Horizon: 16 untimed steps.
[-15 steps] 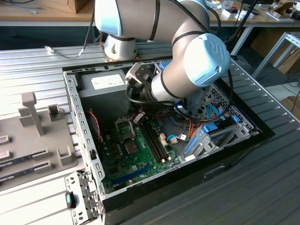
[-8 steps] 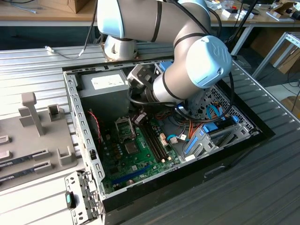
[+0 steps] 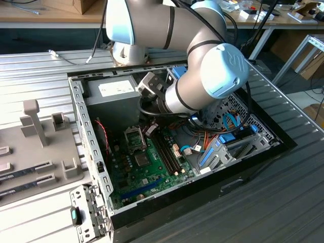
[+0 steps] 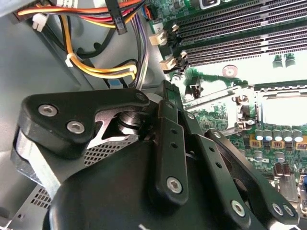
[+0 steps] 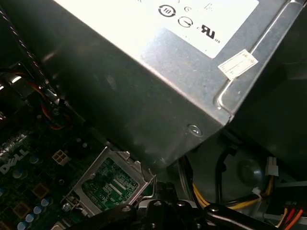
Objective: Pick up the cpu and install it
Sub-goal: 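Close the cpu cover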
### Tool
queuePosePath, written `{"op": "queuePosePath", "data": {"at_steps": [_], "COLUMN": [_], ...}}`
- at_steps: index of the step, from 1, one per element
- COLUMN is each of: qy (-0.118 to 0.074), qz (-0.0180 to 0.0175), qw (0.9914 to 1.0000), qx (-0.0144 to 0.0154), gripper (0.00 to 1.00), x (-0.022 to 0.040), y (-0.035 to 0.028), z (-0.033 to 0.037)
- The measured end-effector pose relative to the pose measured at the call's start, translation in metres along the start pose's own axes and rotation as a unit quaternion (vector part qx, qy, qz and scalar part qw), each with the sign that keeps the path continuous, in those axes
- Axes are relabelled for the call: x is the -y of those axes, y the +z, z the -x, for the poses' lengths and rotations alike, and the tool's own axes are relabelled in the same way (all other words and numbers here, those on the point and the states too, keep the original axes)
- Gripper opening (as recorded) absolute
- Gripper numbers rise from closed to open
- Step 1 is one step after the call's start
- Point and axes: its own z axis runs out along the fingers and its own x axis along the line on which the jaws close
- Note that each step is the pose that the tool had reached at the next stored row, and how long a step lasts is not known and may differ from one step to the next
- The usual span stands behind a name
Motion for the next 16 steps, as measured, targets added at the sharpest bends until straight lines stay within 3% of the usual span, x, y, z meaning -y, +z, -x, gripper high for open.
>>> {"op": "queuePosePath", "data": {"at_steps": [6,11,16], "qy": [0.0,-0.001,-0.002], "qz": [0.0005,0.0,0.0011], "qw": [1.0,0.99999,0.99999], "qx": [0.0013,0.0032,0.0043], "gripper": [0.11,0.11,0.11], "x": [-0.0019,-0.0064,-0.0076], "y": [0.0003,-0.0081,-0.0091], "z": [-0.0028,-0.0031,-0.0041]}}
